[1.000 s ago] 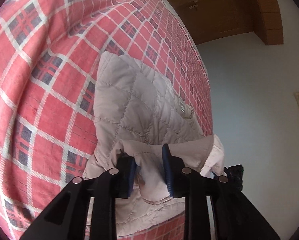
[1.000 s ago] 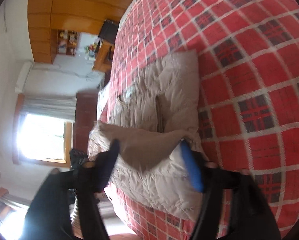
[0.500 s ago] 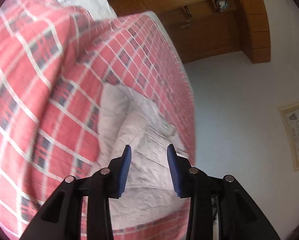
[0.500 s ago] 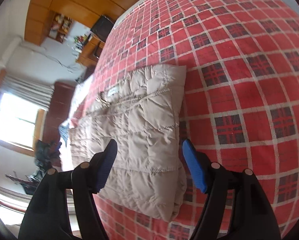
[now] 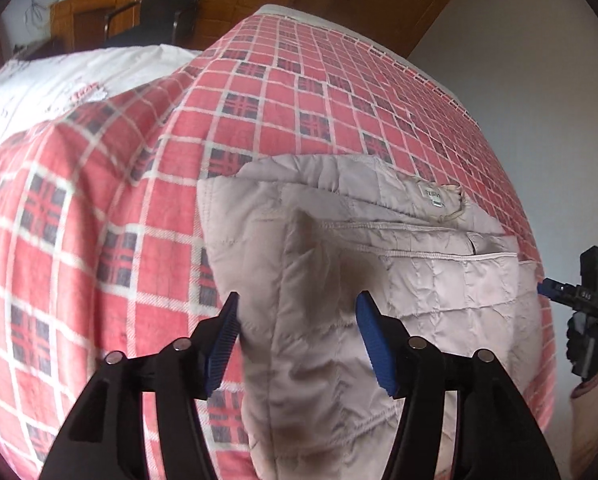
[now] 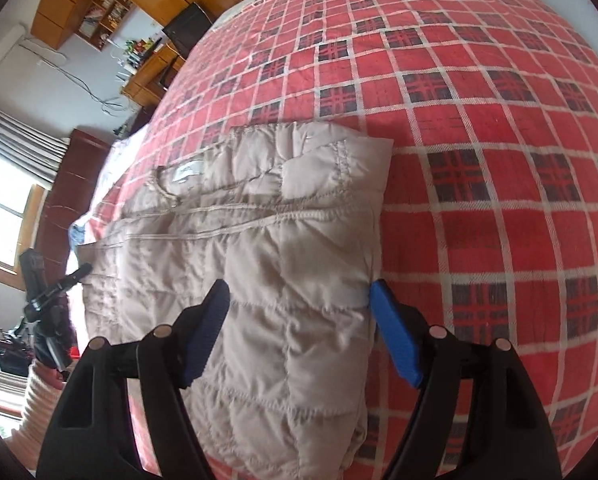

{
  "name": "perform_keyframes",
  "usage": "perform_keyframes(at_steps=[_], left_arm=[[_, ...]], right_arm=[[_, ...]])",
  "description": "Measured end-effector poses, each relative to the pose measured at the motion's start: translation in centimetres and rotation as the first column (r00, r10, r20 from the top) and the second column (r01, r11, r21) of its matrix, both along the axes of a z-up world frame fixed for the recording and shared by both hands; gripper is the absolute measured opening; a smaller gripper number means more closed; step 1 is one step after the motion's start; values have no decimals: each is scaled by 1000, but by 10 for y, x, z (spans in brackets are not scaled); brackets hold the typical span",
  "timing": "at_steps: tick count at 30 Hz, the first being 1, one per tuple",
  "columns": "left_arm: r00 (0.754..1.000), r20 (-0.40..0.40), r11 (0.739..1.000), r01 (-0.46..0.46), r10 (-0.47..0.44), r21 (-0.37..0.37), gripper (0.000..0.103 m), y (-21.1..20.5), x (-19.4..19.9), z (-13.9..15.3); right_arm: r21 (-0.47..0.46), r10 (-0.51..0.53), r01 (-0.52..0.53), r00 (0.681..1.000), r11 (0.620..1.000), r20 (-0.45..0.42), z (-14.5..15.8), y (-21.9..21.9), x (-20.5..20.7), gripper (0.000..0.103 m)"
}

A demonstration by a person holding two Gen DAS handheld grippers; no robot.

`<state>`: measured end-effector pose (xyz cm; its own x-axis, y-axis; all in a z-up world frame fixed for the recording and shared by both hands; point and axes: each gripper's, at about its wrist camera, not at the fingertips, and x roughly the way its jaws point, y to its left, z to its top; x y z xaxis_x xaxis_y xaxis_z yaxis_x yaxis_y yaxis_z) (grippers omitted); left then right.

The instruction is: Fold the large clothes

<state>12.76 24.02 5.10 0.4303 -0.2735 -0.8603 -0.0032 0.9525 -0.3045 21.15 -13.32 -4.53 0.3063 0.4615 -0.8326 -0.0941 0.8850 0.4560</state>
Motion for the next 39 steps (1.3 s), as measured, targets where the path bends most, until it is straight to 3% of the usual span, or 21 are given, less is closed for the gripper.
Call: perform_keyframes(at_steps=[2,3,5,6,11,13,15,16,17,18,19,21,26,31,34,39], left_arm=[[1000,15,1000,13,-13,20,33,-7,2,2],[1000,23,999,17,-17,33,30,-9,1,3],[999,31,998,23,-24,50,30,-12,-1,6],[999,29,998,26,-27,52,30,-12,-1,6],[1000,4,999,20,-20,43,37,-10,3,2],[1000,-5,999,17,-16,43,38,-12,6,-2],[1000,-6,999,13,-13,51,38,-15,7,-4],[1000,2,998,11,-11,54,32,-16,6,-3],[1000,15,999,10,-11,51,19,-16,4,0],[999,32,999,6,-7,38,15,-16,1,5],[998,56,1000,-1,0,18,12,-14,-3,11],[994,107,1000,-6,9,-24,8,-11,-12,26],[975,222,1000,2,4,-29,6,-15,-25,67],[947,318,999,-23,33,-35,6,-13,-1,101],[940,336,998,-54,62,-33,6,-8,30,105],[950,310,996,-58,37,62,6,-15,86,84]], right_arm=[[-34,6,-6,1000,999,7,-1,3,2,60],[-40,3,-3,1000,999,9,-1,2,2,60],[-46,-29,29,1000,999,5,-3,-4,3,63],[-45,-41,41,999,998,3,-3,-7,2,70],[27,-63,64,998,998,-26,-13,-20,6,76],[41,-53,55,998,998,-32,-17,-17,9,68],[78,-45,48,998,996,-39,-20,-15,10,42],[82,-48,50,998,995,-29,-18,-14,10,37],[74,-48,49,999,996,-15,-15,-13,8,28],[68,-46,45,999,997,3,-10,-12,6,16],[80,-43,42,999,996,19,-3,-13,2,13],[110,-37,30,997,993,62,12,-15,-5,9],[138,1,-31,978,990,207,68,-14,-22,9],[138,-15,-28,954,990,299,110,-13,-2,9],[153,-58,14,955,988,291,114,-15,29,9],[115,-105,79,964,990,246,91,-14,80,9]])
